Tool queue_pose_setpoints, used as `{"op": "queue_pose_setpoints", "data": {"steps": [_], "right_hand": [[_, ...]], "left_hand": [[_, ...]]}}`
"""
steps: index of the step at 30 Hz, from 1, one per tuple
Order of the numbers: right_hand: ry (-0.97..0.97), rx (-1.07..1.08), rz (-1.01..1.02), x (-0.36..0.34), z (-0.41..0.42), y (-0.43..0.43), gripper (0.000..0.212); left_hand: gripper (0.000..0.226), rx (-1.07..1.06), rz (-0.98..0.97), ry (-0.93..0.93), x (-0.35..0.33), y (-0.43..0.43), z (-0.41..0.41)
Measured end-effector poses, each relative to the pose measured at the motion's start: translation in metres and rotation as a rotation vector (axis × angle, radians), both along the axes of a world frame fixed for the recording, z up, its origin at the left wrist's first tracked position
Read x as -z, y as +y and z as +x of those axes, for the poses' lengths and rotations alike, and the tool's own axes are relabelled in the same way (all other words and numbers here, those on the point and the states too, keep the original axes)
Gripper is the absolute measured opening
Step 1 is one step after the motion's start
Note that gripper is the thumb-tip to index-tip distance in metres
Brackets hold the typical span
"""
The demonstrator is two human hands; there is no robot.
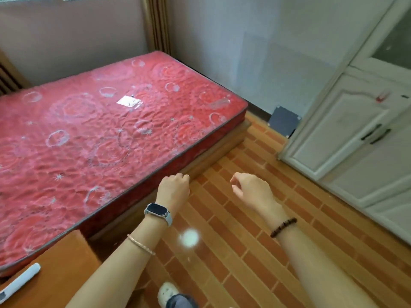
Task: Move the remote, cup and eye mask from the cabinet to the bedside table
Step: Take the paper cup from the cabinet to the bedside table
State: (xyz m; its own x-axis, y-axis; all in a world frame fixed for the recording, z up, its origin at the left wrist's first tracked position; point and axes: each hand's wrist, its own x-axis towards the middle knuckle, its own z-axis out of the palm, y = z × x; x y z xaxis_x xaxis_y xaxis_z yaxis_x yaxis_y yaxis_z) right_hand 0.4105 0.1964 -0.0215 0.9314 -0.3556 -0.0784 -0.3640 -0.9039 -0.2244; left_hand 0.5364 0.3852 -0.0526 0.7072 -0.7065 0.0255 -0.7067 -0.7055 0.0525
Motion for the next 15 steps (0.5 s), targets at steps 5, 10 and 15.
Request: {"op": "queue_pose_setpoints", "data": {"steps": [5, 10, 15], "right_hand": [[0.016, 0.176, -0.005, -0.003, -0.101, -0.059, 0.016], [0.0, 0.381, -0.006, -0.009, -0.208, -0.104, 0.014], [-0.002, 0.628, -0.034, -0.018, -0.318, -0.133, 0.014]], "left_hand": [[0.017, 0.201, 0.097, -0.013, -0.001, -0.087, -0.077], [0.014, 0.431, 0.074, -0.006, -0.008, -0.165, -0.151], [0.016, 0.654, 0.003, 0.023, -0.015, -0.24, -0.224]]}}
